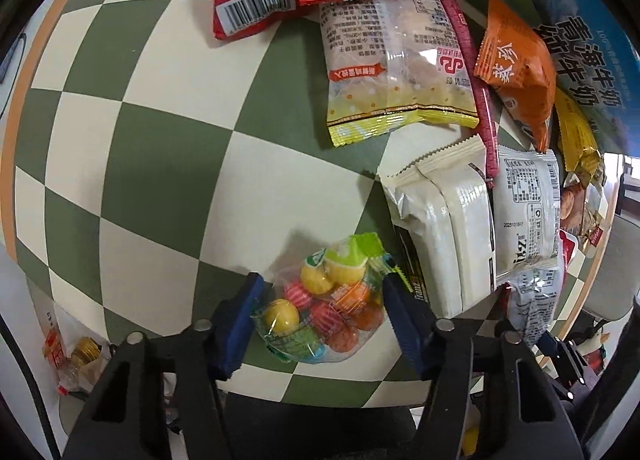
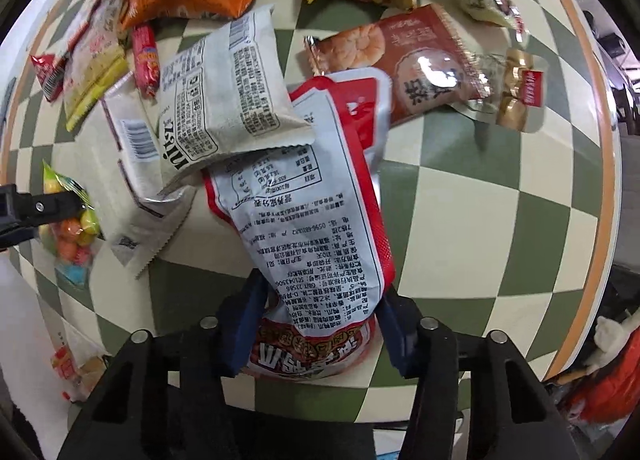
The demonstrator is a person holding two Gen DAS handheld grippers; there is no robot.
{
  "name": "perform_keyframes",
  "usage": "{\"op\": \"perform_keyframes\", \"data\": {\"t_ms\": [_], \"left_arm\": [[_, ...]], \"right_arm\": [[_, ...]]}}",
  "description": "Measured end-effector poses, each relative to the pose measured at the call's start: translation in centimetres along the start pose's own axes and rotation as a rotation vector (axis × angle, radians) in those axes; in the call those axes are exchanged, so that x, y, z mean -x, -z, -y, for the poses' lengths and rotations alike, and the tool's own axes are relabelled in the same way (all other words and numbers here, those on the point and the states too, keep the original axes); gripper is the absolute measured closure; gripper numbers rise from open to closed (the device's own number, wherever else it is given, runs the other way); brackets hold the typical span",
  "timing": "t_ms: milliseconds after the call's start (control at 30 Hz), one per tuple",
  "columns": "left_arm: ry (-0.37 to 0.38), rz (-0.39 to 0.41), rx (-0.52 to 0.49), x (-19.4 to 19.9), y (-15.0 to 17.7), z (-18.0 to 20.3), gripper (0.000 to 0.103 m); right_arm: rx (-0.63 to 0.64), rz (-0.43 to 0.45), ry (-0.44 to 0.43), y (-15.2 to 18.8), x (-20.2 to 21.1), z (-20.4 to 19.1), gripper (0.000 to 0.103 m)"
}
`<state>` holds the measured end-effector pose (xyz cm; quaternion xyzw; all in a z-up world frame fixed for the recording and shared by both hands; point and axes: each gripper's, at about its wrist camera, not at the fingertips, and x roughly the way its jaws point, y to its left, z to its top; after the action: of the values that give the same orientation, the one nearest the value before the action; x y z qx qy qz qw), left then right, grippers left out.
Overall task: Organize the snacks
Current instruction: 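Grasp the candy bag with the left tool while the right tool grasps the white-red jerky pouch, then lift the candy bag and jerky pouch and carry both over the cardboard box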
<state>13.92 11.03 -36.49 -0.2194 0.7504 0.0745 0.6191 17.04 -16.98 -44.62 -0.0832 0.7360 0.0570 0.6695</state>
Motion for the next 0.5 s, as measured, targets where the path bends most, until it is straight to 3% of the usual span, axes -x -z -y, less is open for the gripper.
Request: {"op": "perform_keyframes", "data": {"t_ms": [333, 400, 500], "left_arm": [[0.057, 0.002, -0.006, 0.6, 0.8, -2.1, 0.054], [0.081, 0.002, -0.002, 1.8, 1.2, -2.6, 0.064], [0.119, 0.025, -0.017, 4.1, 1.7, -2.8, 0.065]], "right_arm": [[-0.068, 0.033, -0.02, 2.5, -0.4, 0.6, 0.051], [-0.086, 0.044, -0.034, 3.0, 0.9, 1.0, 0.051], [-0.115, 0.067, -0.062, 3.4, 2.2, 1.3, 0.051]]}}
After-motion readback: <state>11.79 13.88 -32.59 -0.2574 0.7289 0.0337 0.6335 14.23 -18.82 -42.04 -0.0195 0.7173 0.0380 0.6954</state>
